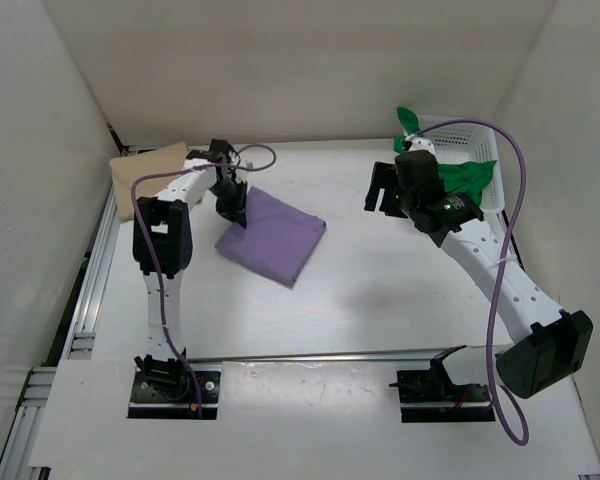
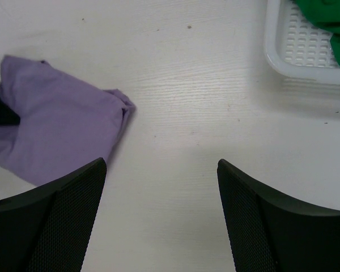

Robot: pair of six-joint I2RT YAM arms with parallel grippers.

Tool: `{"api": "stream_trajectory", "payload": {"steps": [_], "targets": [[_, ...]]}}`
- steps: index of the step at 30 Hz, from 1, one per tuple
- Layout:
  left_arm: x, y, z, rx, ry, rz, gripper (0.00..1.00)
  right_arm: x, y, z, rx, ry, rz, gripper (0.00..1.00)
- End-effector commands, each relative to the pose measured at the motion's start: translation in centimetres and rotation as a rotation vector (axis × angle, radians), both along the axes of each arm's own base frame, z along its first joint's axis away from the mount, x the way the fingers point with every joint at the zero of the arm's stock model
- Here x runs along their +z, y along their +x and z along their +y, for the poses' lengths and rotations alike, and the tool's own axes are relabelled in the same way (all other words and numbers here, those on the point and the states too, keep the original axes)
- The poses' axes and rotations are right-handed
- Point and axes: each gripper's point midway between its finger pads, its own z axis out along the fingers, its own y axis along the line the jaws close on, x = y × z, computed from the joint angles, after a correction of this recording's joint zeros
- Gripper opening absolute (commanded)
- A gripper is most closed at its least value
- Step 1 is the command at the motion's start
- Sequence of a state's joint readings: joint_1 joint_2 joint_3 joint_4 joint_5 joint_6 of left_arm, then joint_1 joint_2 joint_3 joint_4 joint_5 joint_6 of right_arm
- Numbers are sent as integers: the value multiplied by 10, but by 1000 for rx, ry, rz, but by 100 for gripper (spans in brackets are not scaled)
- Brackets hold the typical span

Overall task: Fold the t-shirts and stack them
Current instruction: Put the neatly folded tshirt into the corner of the board with the left arm

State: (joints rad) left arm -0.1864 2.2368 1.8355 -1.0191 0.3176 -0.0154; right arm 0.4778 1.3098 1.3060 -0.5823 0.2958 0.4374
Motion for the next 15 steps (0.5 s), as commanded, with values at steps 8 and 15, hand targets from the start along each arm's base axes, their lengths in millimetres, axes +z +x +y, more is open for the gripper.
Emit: {"api": "stream_trajectory", "payload": {"steps": [8, 15], "targets": [[65, 144, 92, 257, 603, -513, 10, 29, 8, -7, -12, -28, -67, 83], [124, 184, 110, 432, 713, -738, 10, 21, 4, -10, -24, -40, -39, 83]]}}
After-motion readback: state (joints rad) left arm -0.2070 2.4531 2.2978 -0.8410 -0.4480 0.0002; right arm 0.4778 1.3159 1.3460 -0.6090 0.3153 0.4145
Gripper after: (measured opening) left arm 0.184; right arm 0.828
